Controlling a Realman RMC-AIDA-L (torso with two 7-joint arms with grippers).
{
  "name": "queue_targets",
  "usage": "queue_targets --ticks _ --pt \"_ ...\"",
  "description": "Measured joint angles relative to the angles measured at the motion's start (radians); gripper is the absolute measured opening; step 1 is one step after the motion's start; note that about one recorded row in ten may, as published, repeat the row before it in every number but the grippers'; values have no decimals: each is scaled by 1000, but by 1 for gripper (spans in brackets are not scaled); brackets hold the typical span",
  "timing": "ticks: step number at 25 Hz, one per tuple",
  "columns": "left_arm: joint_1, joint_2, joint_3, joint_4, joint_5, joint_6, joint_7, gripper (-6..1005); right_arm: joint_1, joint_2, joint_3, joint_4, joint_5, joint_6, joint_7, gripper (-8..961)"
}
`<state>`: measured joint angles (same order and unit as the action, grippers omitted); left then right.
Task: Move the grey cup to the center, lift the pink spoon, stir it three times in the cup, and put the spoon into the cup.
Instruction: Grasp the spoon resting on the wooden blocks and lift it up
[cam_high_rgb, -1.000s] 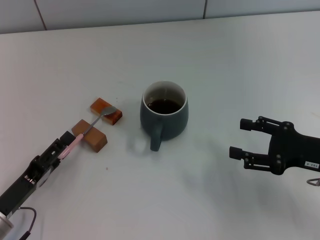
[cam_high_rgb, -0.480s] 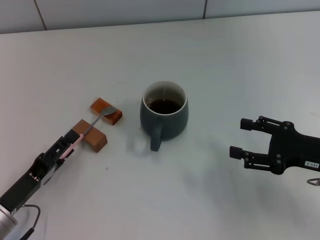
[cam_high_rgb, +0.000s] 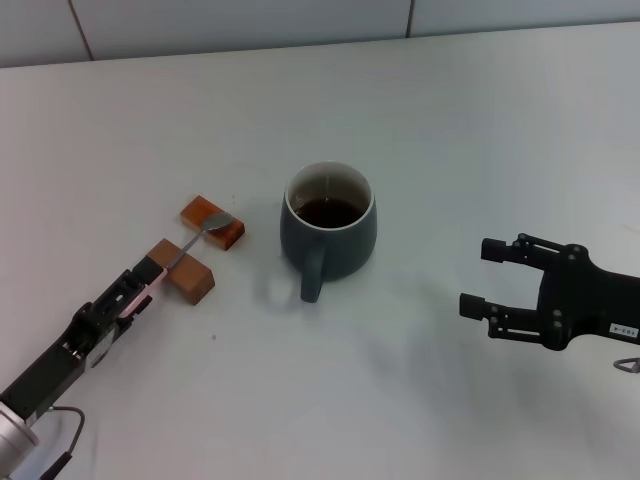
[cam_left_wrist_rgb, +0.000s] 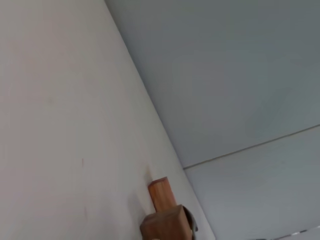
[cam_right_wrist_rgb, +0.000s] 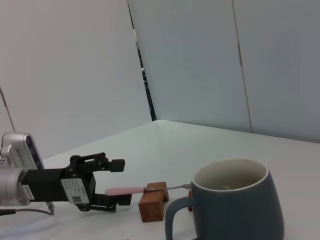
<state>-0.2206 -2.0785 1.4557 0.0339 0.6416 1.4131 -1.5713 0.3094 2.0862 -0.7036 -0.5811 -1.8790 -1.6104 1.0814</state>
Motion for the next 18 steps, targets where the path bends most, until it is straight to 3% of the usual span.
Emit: queue_targets --ticks 15,18 --pt "-29 0 23 -11 3 -11 -23 726 0 2 0 1 0 0 0 818" --pt "-30 0 21 -11 3 -17 -26 655 -2 1 -1 3 0 0 0 818"
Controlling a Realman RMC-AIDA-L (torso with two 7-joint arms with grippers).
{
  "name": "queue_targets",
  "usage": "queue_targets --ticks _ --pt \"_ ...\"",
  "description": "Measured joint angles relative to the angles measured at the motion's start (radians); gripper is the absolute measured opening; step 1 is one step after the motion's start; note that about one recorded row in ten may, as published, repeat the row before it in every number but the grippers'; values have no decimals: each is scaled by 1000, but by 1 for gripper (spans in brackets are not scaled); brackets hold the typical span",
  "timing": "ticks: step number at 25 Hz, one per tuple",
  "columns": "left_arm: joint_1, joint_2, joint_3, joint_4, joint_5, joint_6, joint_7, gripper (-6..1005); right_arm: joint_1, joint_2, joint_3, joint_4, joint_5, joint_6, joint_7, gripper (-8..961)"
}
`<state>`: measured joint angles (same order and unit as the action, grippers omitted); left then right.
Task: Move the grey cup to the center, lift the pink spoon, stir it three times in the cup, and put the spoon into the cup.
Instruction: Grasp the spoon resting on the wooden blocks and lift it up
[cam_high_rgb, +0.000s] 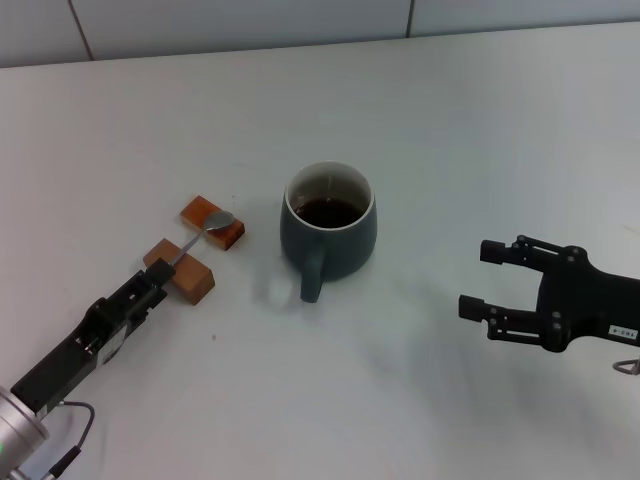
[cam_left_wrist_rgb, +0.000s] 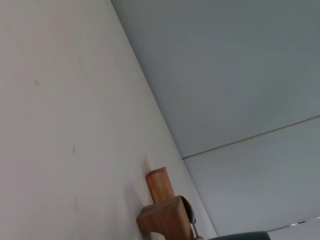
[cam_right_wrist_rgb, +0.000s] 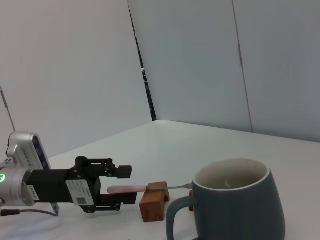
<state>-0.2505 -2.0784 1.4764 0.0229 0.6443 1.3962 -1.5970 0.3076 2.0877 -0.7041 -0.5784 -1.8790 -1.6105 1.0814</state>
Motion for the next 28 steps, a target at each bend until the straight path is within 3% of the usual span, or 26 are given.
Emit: queue_targets --ticks 2,28 --pt "0 0 -1 0 0 -5 -3 608 0 0 0 0 0 0 0 819" --pt "-8 -1 -5 0 -4 -46 -33 573 7 -2 -5 -1 0 12 1 818"
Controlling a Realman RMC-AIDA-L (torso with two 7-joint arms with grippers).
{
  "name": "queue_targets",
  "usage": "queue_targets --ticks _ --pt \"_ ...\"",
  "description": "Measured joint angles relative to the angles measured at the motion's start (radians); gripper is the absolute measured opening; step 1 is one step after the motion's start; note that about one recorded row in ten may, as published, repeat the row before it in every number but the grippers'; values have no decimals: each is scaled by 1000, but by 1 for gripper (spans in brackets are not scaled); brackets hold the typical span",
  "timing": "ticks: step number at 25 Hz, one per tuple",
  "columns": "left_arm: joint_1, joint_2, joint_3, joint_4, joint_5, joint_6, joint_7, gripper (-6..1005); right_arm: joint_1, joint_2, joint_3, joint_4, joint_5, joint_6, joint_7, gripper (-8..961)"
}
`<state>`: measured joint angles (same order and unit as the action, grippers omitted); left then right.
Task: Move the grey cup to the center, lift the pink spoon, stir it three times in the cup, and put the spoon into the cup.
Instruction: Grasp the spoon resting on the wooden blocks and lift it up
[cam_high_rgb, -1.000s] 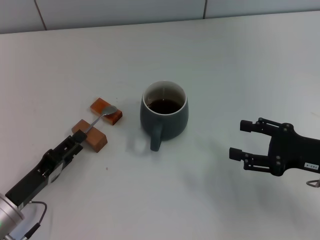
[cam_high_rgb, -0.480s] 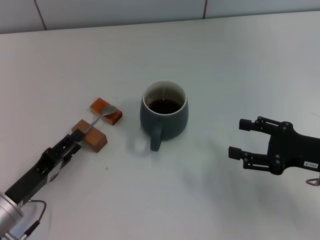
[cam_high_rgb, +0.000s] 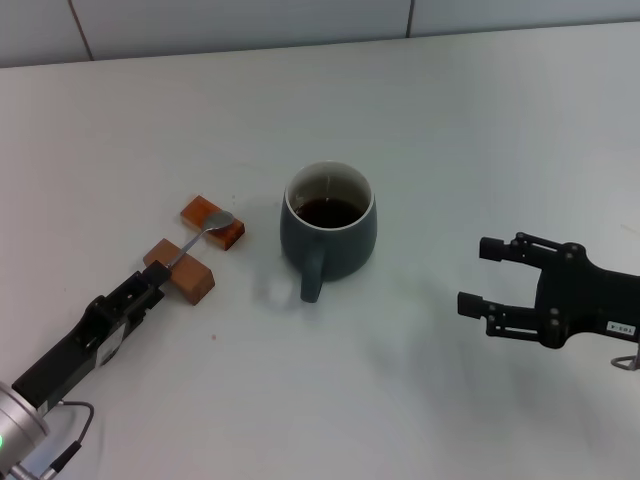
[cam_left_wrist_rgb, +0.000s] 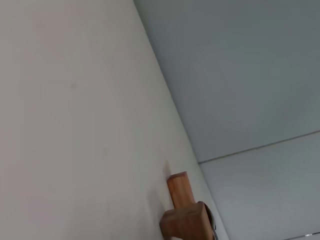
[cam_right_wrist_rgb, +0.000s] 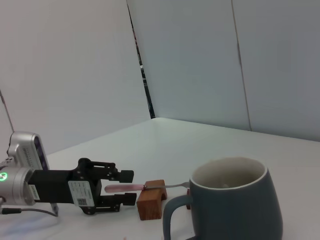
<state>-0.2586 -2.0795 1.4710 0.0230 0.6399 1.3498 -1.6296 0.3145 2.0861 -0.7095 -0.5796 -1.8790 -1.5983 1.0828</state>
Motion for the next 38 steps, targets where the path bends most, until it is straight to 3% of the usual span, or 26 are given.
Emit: queue_targets --ticks 17,28,36,38 --pt "3 -1 0 0 -1 6 -5 316 -1 0 -7 4 0 5 0 819" --pt "-6 -1 21 9 4 9 -3 318 -2 0 -7 4 0 5 0 819" --pt "-8 0 28 23 0 34 7 137 -3 0 -7 4 0 9 0 819" --pt "3 10 29 97 -1 73 8 123 -4 0 -7 5 0 10 0 819"
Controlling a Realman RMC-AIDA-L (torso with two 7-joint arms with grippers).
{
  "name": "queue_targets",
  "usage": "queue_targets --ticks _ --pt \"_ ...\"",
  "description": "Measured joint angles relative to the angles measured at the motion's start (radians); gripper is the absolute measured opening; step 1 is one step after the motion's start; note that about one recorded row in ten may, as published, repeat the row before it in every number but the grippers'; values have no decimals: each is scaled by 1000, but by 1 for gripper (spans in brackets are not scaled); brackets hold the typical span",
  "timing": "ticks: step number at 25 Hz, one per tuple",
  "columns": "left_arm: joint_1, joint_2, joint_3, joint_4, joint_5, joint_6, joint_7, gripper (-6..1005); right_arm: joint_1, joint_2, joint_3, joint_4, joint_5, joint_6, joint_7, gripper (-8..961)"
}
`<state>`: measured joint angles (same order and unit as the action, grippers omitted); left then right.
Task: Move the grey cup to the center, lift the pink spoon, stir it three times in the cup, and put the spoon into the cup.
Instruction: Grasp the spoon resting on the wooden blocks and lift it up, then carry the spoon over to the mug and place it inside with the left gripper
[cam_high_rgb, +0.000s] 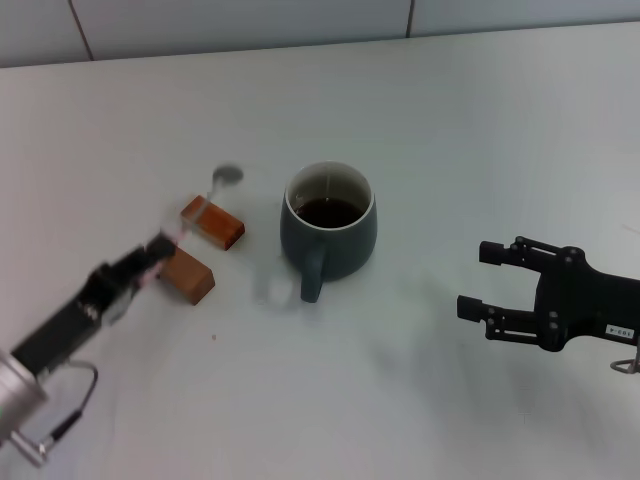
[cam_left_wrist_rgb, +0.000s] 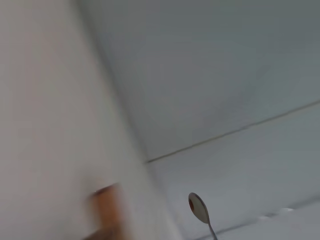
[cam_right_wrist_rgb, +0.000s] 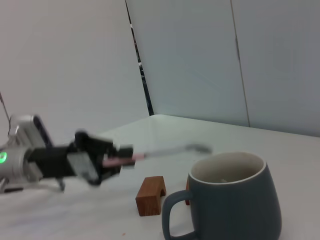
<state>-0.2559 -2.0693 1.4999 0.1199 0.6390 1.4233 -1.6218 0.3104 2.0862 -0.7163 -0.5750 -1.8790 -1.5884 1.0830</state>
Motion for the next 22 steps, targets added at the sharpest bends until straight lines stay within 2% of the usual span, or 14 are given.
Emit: queue_targets --ticks 3,6,8,9,10,11,13,14,15,18,19,22 --pt "-2 25 12 130 37 9 -9 127 -1 0 0 1 0 1 0 819" --pt "-15 91 4 354 177 -55 -43 130 0 0 3 1 0 2 0 819" --pt "-20 139 -39 572 339 -138 -91 132 0 0 7 -2 2 3 0 819" --pt "-20 159 -116 814 567 -208 -154 133 -2 0 10 -5 4 5 0 819" --pt "-20 159 -116 814 567 -208 -154 135 -2 0 10 -5 4 5 0 819" --pt "-21 161 -163 946 706 -226 -189 136 -4 -1 11 -7 5 5 0 819" --pt "-35 134 -237 1196 991 -211 -255 138 -5 -1 14 -8 6 6 0 819" --pt "-65 99 -278 1372 1221 -153 -299 139 -6 -1 18 -7 7 6 4 819" --pt "-65 99 -278 1372 1221 -153 -299 140 -6 -1 18 -7 7 6 4 818" --pt "-152 37 -313 1591 1524 24 -307 144 -12 1 24 -6 7 6 6 818" --pt "-199 15 -311 1652 1633 105 -303 145 -16 1 28 -3 8 7 7 818" --pt "-239 6 -284 1695 1693 171 -299 148 -17 2 34 0 9 9 7 818"
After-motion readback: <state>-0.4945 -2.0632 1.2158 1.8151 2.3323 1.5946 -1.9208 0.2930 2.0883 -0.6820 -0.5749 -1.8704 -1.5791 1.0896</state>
